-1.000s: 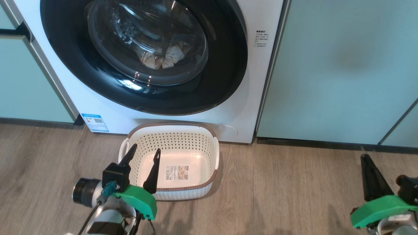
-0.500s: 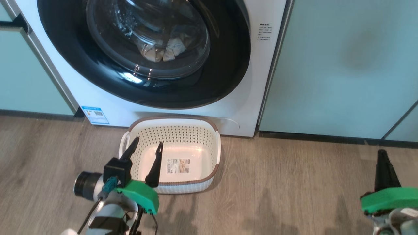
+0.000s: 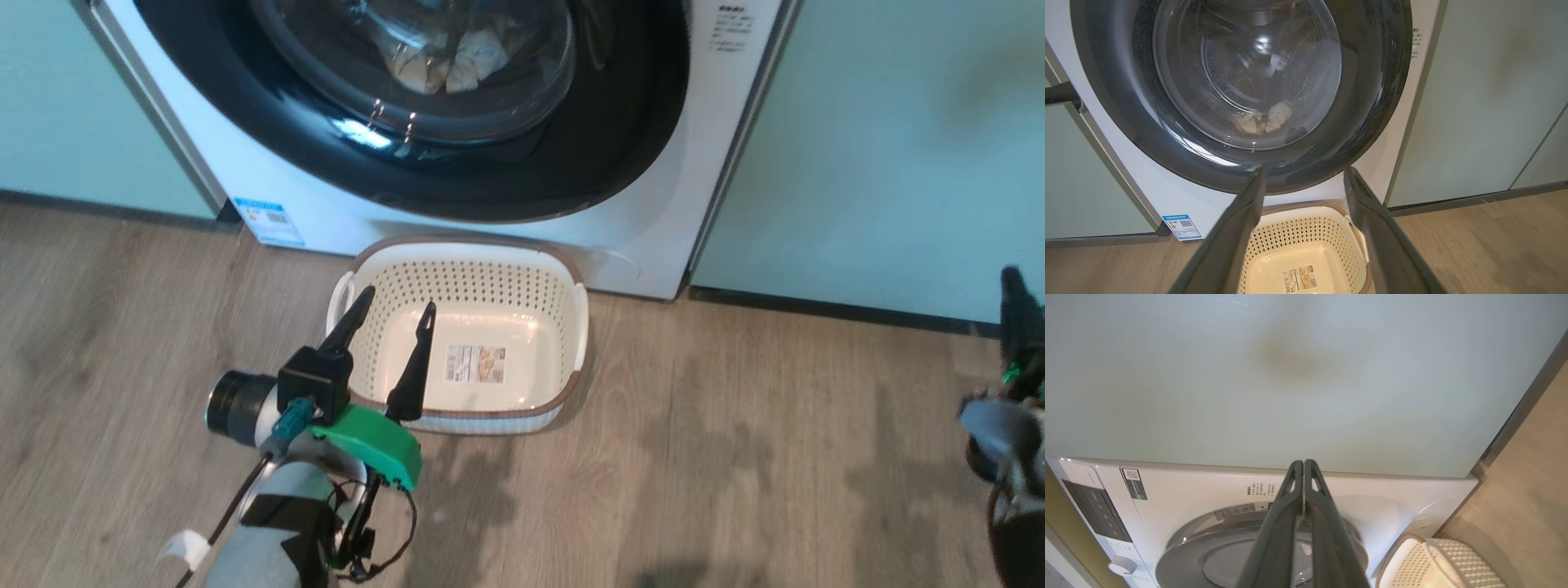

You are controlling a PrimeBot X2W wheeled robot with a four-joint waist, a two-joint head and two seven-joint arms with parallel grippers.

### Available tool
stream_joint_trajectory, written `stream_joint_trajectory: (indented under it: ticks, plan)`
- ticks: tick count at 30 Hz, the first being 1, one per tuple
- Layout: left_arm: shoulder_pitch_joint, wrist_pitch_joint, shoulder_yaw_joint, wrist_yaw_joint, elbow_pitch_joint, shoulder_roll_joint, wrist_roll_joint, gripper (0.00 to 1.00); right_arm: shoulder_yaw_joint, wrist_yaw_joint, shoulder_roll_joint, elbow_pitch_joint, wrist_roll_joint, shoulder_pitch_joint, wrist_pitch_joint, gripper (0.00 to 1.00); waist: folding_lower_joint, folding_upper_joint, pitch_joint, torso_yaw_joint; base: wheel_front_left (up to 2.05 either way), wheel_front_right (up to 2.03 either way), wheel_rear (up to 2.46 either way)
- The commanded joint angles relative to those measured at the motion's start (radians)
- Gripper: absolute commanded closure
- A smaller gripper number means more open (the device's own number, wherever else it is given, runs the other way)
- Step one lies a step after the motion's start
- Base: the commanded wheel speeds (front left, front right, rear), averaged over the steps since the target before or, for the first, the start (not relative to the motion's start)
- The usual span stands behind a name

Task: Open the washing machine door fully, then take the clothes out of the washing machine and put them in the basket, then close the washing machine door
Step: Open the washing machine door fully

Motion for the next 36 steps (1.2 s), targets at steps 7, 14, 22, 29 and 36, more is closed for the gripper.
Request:
stream_joint_trajectory:
  ticks: [7, 14, 22, 29, 36]
  plan:
    - [-0.081, -0.01, 0.015, -0.012, -0.047, 0.0, 0.012, 0.0, -0.014, -0.003, -0.011, 0.037, 0.219, -0.197, 0.2, 1.0, -0.0001, 0.0, 0.081, 0.047, 0.0, 0.0, 0.0]
    - [-0.114, -0.01, 0.0, -0.015, -0.057, -0.007, 0.011, 0.0, 0.026, -0.003, -0.026, 0.083, 0.279, -0.312, 0.358, 1.0, -0.0001, 0.0, 0.135, 0.078, 0.0, 0.0, 0.0]
    - [-0.147, -0.01, -0.02, -0.014, -0.065, -0.014, 0.004, 0.0, 0.082, -0.003, -0.034, 0.125, 0.291, -0.46, 0.463, 1.0, -0.0001, 0.0, 0.191, 0.112, 0.0, 0.0, 0.0]
    - [-0.165, -0.01, -0.041, -0.014, -0.067, -0.018, -0.001, 0.0, 0.133, -0.003, -0.015, 0.163, 0.278, -0.589, 0.475, 1.0, -0.0001, 0.0, 0.221, 0.136, 0.0, 0.0, 0.0]
    - [-0.183, -0.01, -0.066, -0.013, -0.069, -0.02, -0.012, 0.0, 0.16, -0.003, -0.014, 0.241, 0.254, -0.713, 0.474, 1.0, -0.0001, 0.0, 0.243, 0.162, 0.0, 0.0, 0.0]
